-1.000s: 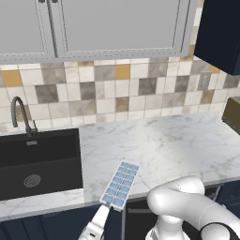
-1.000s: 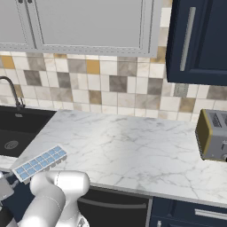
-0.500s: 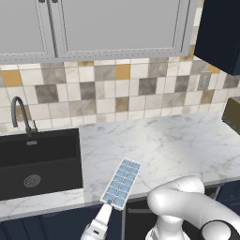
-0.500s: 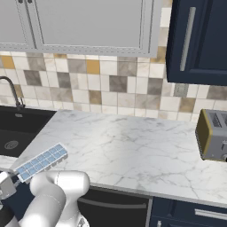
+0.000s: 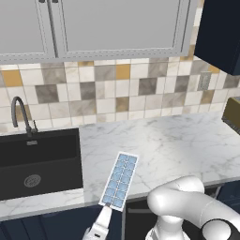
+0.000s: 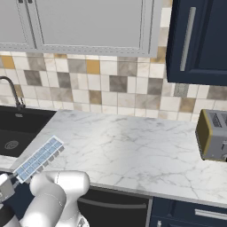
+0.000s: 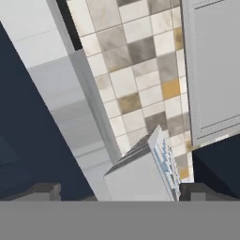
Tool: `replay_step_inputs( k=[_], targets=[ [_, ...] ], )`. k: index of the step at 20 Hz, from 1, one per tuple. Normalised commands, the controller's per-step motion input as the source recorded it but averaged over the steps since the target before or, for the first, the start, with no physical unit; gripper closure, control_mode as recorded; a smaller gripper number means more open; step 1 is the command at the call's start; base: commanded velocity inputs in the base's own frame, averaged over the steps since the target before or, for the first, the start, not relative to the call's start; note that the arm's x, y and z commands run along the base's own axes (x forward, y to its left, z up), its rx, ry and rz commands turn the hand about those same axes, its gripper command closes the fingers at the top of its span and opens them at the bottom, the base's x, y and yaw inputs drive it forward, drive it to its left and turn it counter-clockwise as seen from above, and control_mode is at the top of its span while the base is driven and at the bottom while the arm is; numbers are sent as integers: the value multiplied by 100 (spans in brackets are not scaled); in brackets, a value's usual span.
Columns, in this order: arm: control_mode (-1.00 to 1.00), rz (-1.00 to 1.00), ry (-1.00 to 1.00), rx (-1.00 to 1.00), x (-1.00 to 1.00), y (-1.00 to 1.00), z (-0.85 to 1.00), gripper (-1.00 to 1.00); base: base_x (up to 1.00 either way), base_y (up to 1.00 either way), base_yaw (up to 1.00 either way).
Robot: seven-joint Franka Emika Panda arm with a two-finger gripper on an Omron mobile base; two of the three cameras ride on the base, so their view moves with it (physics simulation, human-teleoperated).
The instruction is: The ice cube tray has been filled with water. Take the tray and place it in the freezer to make ice. Close the freezer door after placing the tray.
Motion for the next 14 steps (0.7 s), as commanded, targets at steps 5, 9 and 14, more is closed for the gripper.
replay_step_inputs(
  k=[5,9,14],
  targets=[
    [-100,3,-6,0,0,0,5,-100,0,0,0],
    [-100,1,-3,0,0,-3,6,-100,0,0,0],
    [-100,0,0,0,0,-6,0,-100,0,0,0]
  ],
)
